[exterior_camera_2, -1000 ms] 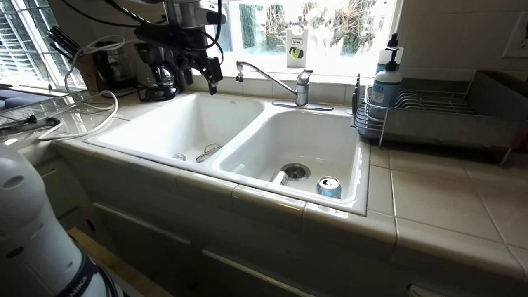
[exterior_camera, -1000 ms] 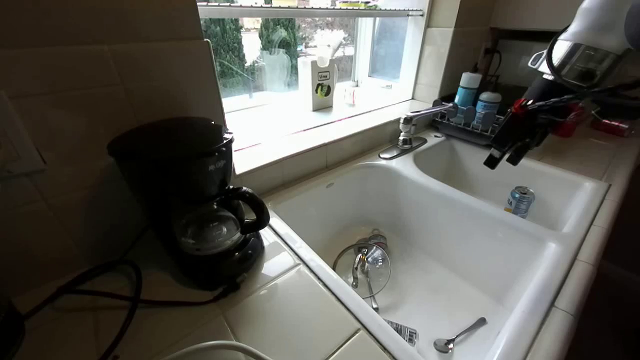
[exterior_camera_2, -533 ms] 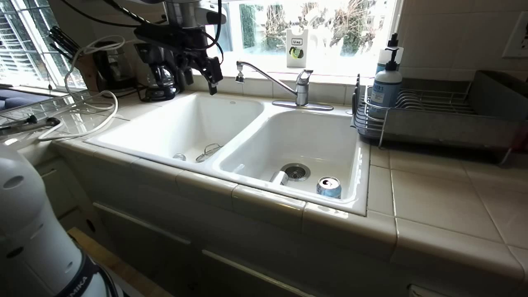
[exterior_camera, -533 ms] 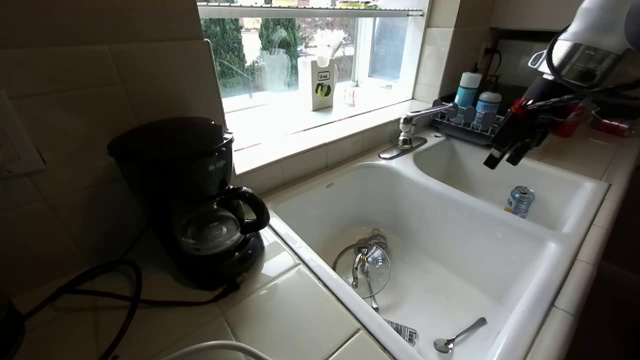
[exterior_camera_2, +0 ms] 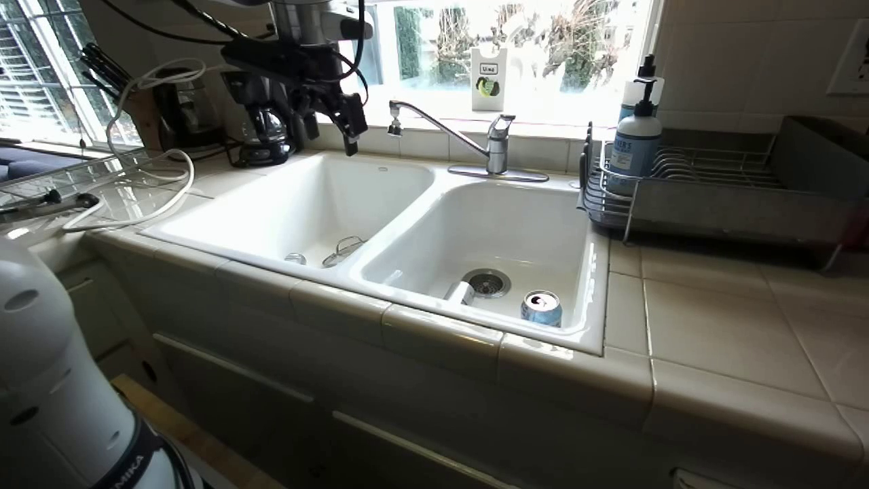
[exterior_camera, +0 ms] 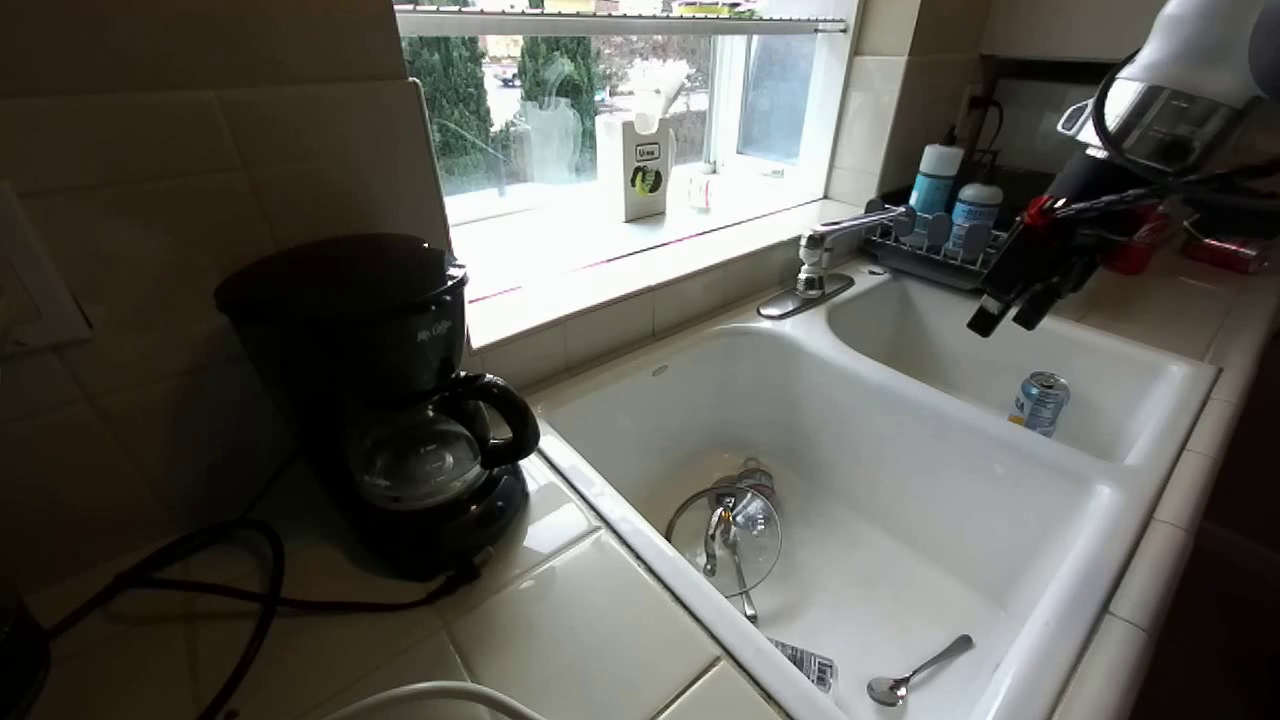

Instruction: Pick up the small bottle with a blue label and put it on the kitchen counter

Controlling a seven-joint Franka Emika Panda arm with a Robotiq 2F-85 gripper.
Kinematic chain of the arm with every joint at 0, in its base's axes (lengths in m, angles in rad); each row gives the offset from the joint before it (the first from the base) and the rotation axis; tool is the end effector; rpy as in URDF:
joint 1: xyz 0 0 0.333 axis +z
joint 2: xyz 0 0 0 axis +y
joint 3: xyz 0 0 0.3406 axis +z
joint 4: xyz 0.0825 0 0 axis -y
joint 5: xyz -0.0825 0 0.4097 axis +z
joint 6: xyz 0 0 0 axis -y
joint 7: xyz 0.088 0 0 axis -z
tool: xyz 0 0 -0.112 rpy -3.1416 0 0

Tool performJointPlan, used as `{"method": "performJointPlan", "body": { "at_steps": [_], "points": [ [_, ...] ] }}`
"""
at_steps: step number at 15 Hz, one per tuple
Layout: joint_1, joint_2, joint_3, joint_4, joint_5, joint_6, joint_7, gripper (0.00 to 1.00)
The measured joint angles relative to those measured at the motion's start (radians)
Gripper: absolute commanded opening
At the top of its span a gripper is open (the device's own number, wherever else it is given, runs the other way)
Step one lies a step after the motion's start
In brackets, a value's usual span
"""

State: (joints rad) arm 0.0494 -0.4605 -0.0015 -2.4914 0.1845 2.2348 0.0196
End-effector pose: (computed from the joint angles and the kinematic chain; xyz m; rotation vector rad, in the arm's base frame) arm 0.4346 0.0270 0.4754 -2.9616 0.1047 -0.2947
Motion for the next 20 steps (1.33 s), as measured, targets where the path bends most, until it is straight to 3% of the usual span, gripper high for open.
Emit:
{"method": "performJointPlan", "body": {
  "at_steps": [4,11,20],
  "points": [
    [-0.077,0.037,-0.027,0.102,-0.003,-0.007,0.048,1.00],
    [-0.231,0.224,-0.065,0.499,-0.125,-0.168,0.209,1.00],
    [-0.258,0.604,-0.162,0.981,-0.192,-0.401,0.400,1.00]
  ]
}}
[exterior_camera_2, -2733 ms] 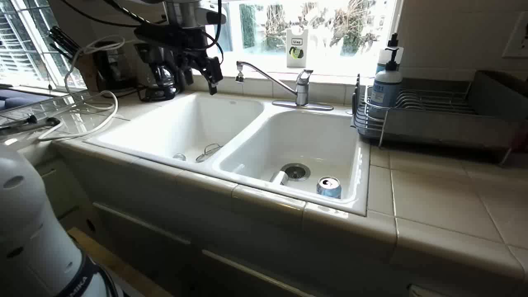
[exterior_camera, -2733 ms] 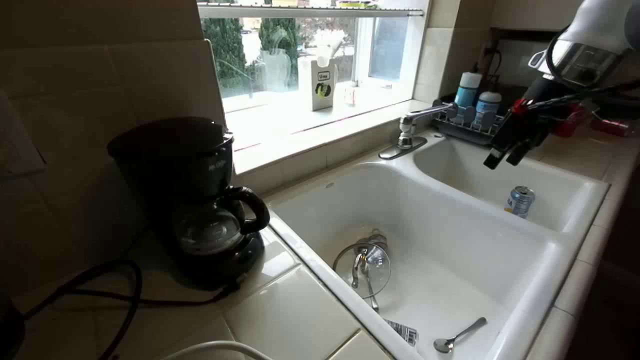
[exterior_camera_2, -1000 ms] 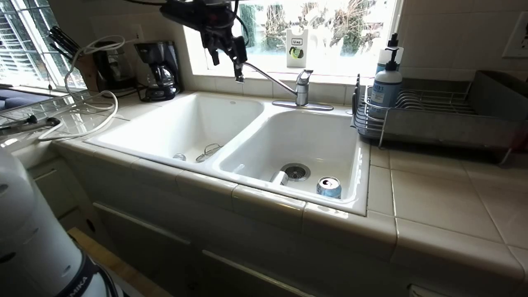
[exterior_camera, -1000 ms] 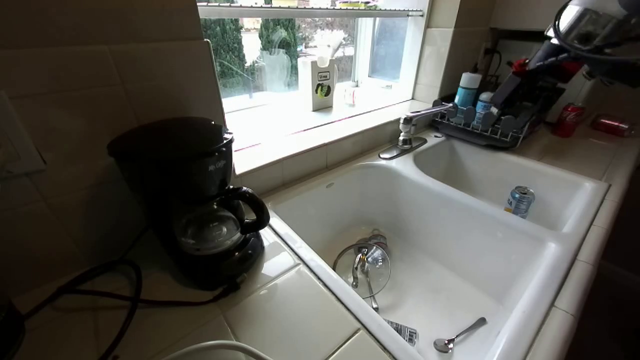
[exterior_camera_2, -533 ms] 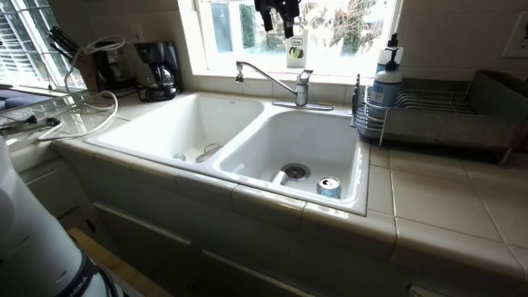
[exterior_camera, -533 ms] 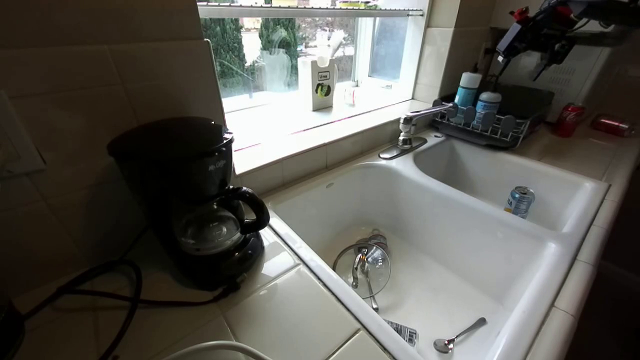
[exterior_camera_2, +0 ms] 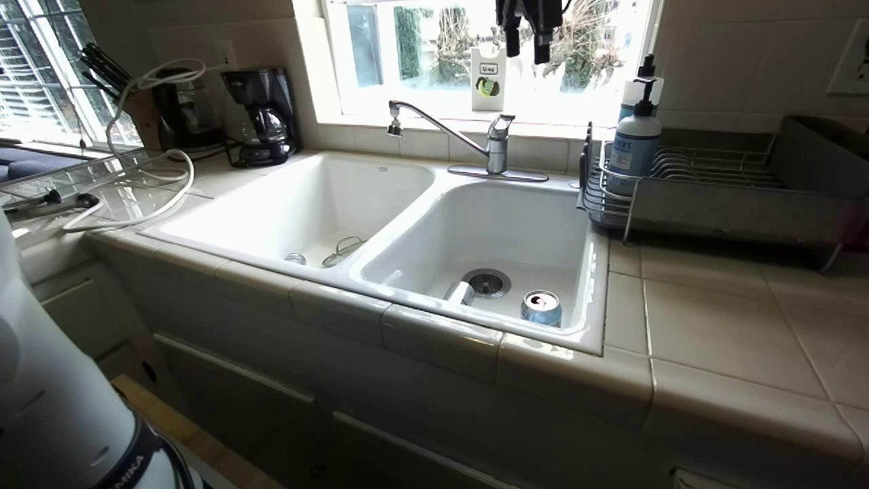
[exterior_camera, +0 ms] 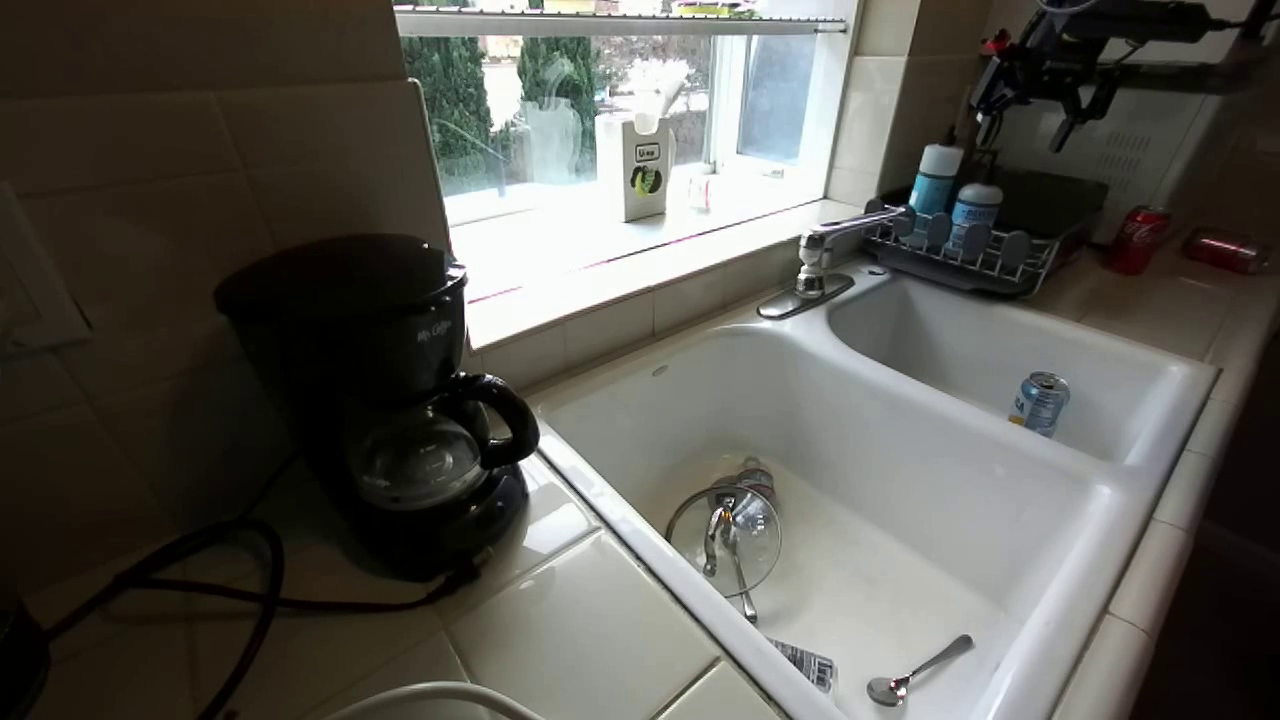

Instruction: Pick up the small bottle with a blue label and put it on the kitchen counter

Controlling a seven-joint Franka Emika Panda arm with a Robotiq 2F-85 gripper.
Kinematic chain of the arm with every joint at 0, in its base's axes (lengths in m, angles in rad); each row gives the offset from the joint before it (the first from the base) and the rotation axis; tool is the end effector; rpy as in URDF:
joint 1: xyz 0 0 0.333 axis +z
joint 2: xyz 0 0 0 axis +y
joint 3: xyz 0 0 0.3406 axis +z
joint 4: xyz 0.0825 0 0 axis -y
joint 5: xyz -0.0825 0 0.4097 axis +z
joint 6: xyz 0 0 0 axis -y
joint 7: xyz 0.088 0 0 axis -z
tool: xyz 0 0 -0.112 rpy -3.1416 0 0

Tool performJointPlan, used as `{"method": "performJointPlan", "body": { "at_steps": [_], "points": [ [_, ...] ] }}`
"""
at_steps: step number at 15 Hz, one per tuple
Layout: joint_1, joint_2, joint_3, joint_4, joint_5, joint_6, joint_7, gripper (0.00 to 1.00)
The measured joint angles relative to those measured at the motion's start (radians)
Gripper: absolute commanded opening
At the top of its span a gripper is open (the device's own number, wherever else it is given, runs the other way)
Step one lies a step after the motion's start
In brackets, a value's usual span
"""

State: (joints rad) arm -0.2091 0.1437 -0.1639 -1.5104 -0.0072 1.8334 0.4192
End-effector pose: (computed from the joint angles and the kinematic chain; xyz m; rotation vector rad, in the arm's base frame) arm 0.6093 -0.2309 0.6131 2.8654 -1.1899 0.2829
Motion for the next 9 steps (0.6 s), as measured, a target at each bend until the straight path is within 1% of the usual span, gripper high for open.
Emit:
{"method": "performJointPlan", "body": {
  "at_steps": [3,5,9],
  "points": [
    [-0.003,0.086,-0.031,0.097,0.001,-0.057,0.037,1.00],
    [-0.003,0.104,-0.032,0.120,0.001,-0.065,0.043,1.00],
    [-0.003,0.105,-0.032,0.130,0.001,-0.069,0.047,1.00]
  ]
}}
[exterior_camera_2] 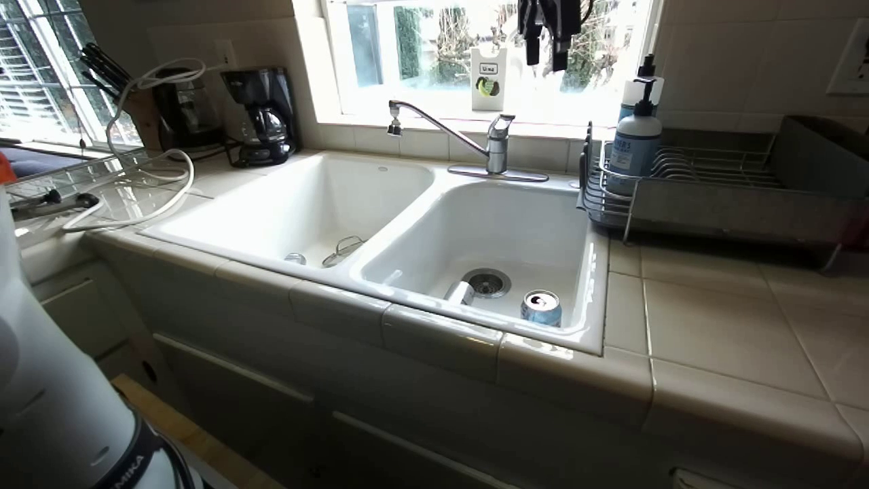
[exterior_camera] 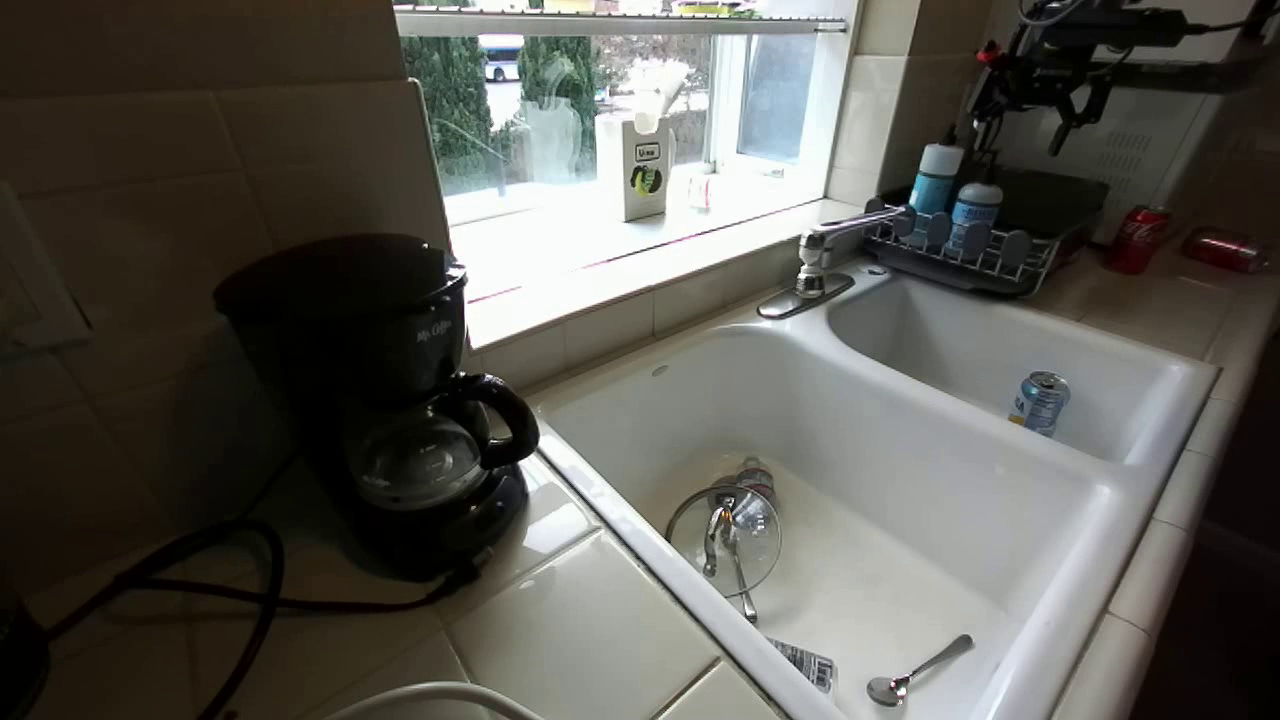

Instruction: Pick up the small bottle with a blue label and put it on the kitchen counter

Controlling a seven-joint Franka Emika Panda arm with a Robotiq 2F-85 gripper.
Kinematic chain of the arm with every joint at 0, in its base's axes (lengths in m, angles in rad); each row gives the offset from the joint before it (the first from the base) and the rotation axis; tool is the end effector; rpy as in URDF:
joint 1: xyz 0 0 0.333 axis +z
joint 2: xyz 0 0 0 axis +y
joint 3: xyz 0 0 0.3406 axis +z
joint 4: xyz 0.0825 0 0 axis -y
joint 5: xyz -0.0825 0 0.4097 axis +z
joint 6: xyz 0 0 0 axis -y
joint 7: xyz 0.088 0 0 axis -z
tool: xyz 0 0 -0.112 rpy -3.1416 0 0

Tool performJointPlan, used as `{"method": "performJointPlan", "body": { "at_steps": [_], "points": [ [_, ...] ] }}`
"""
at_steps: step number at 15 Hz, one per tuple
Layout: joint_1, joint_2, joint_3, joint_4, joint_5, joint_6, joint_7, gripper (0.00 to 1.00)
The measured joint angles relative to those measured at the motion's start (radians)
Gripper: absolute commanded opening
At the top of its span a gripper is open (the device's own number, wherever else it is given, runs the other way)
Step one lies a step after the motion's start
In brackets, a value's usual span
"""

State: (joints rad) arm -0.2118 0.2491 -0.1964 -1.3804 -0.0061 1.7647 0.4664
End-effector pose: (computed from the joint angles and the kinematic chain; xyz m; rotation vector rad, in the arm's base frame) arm 0.6295 -0.2542 0.6048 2.8006 -1.2921 0.2185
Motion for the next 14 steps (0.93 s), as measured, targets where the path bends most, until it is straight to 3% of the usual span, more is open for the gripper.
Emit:
{"method": "performJointPlan", "body": {
  "at_steps": [6,14],
  "points": [
    [0.000,0.009,-0.006,0.018,0.011,-0.017,0.010,1.00],
    [-0.042,0.180,-0.057,0.307,0.098,-0.148,0.202,1.00]
  ]
}}
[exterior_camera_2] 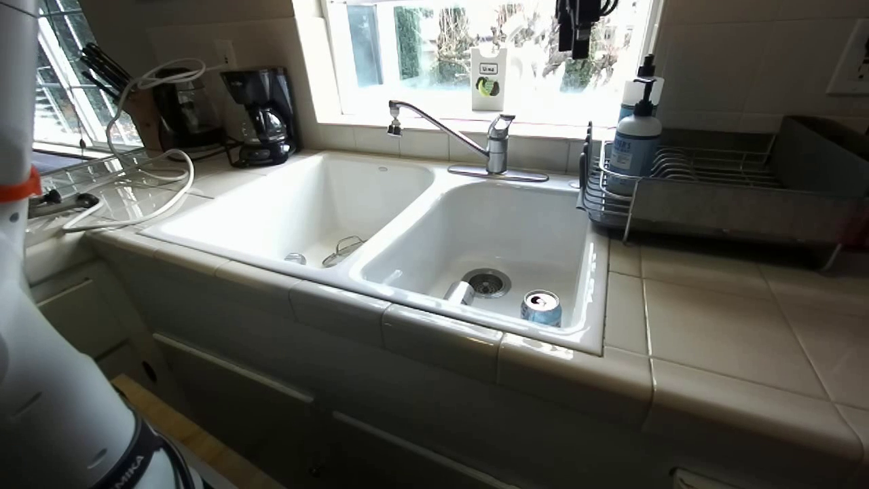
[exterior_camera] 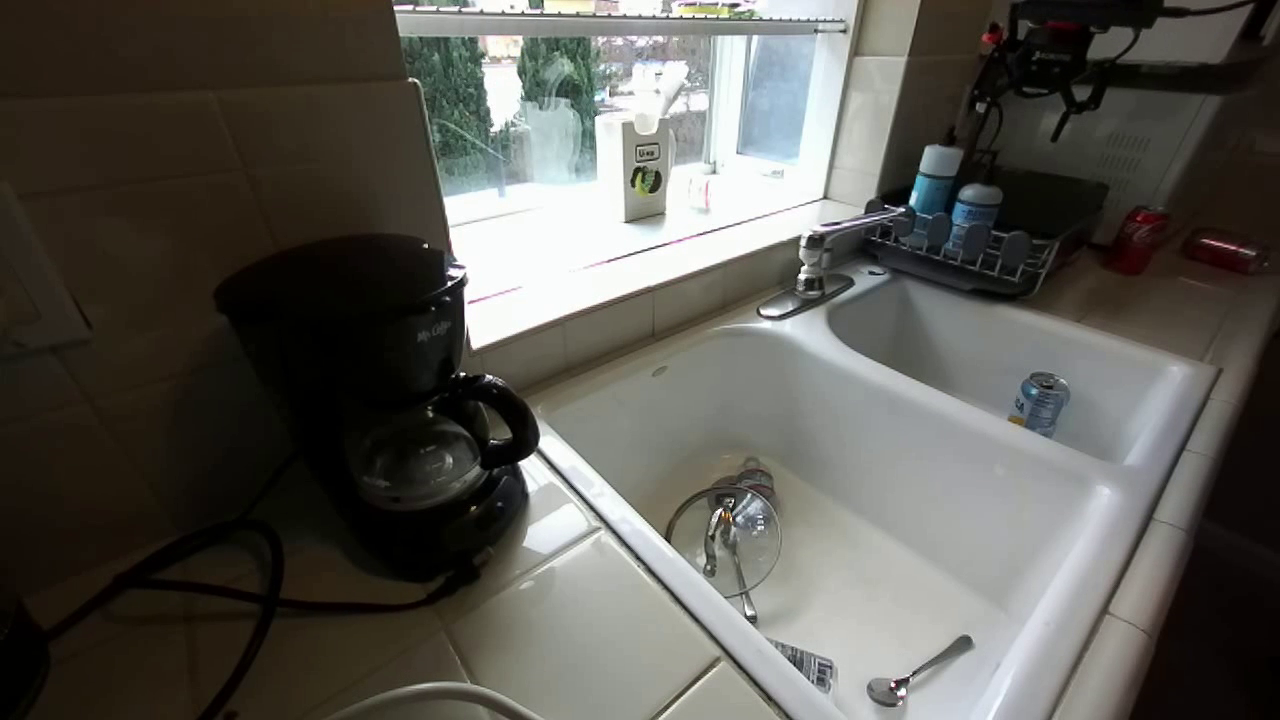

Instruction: Pick up the small bottle with a blue label and put it on the kitchen counter

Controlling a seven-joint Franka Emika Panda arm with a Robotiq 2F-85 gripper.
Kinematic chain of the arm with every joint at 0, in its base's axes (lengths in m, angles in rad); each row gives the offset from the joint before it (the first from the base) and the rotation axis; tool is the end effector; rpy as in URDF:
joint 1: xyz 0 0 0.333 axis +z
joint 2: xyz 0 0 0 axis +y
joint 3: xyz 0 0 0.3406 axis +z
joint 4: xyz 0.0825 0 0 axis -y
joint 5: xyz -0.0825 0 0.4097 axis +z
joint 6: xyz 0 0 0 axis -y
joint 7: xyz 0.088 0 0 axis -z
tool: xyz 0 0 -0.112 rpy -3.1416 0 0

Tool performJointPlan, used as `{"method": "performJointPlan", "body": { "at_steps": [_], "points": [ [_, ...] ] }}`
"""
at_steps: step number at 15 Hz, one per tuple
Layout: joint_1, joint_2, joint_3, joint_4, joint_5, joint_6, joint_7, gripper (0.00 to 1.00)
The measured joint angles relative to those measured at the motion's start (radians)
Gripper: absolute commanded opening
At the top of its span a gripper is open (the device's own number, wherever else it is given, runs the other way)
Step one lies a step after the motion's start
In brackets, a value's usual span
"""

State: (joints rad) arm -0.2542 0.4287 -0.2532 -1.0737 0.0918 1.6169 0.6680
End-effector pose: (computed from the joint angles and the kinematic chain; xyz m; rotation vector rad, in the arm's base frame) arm 0.6525 -0.2985 0.6241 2.6346 -1.6983 0.1990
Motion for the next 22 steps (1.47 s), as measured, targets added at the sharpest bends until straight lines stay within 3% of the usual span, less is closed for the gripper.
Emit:
{"method": "performJointPlan", "body": {
  "at_steps": [6,12,22],
  "points": [
    [-0.065,0.145,-0.018,0.193,0.016,-0.008,0.092,1.00],
    [-0.078,0.236,-0.068,0.303,0.016,-0.011,0.141,1.00],
    [-0.077,0.335,-0.115,0.403,0.014,-0.011,0.640,1.00]
  ]
}}
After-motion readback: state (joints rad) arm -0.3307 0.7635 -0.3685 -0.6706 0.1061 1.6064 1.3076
